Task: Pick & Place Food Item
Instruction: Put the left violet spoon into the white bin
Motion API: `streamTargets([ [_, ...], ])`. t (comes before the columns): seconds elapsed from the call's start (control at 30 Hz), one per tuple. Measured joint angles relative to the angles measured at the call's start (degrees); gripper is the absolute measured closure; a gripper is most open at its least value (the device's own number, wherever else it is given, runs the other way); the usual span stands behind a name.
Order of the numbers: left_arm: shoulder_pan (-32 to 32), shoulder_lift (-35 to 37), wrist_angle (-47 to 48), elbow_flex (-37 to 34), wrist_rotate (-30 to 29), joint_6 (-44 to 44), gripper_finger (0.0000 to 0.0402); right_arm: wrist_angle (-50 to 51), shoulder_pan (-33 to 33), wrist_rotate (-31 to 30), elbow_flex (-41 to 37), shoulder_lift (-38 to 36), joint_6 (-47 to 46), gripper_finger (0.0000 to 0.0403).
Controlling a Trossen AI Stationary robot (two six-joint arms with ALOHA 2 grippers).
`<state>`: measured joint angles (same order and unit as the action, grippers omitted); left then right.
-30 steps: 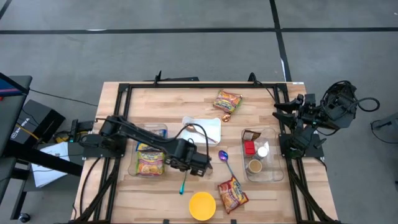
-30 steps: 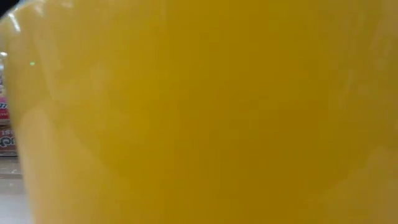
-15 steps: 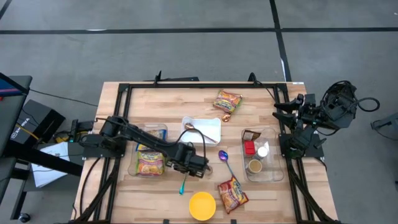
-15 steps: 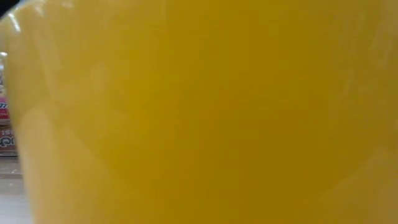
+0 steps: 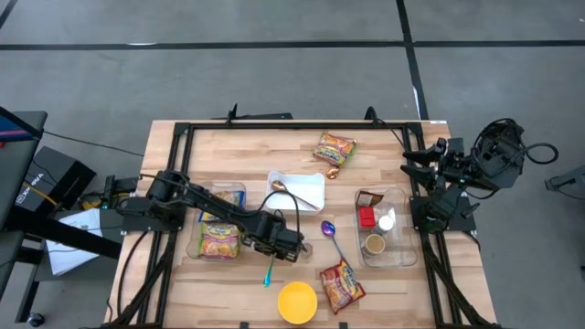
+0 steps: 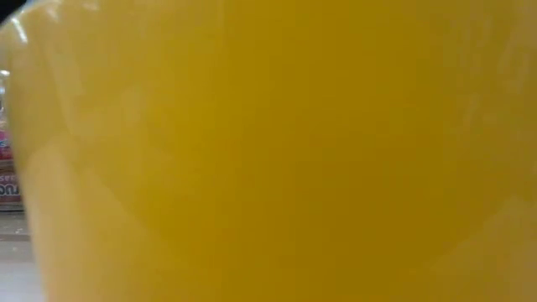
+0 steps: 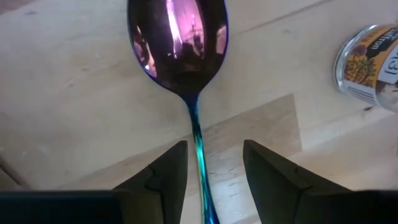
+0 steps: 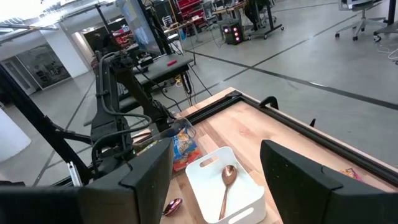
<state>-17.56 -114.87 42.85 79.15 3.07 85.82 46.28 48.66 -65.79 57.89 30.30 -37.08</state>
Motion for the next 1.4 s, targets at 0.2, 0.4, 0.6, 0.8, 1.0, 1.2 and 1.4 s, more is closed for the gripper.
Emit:
streamTargets([
  [0.2,0.18,0.00,-0.31,-0.21,-0.03,0.00,0.0251,0.00,0.00,-0.01,0.00,0.00,0.02,0.0168],
  [0.4,0.28,0.00,-0.28,-0.24,-0.11,0.00,0.0251,0.00,0.00,0.01,0.00,0.00,0.02,0.0168],
  [0.6,0.71,0.00,-1.13,-0.24,0.43,0.02,0.0251,0.00,0.00,0.01,0.00,0.00,0.02,0.0168],
  [0.8,1.23,0.04,-5.76,-0.08,1.77,0.08,0.0251,0.00,0.00,0.01,0.00,0.00,0.04,0.0168],
  [1.0,1.26,0.07,-5.64,-0.10,0.30,0.27,0.0251,0.00,0.00,0.09,0.00,0.00,0.04,0.0168],
  [1.2,1.69,0.07,-2.80,-0.19,-0.08,1.46,0.0251,0.07,0.00,1.03,0.00,0.00,0.22,0.0168],
  [1.4,2.12,0.07,-3.35,-0.19,0.22,1.46,0.0251,1.04,-0.01,1.43,0.00,-0.01,0.17,0.0168],
])
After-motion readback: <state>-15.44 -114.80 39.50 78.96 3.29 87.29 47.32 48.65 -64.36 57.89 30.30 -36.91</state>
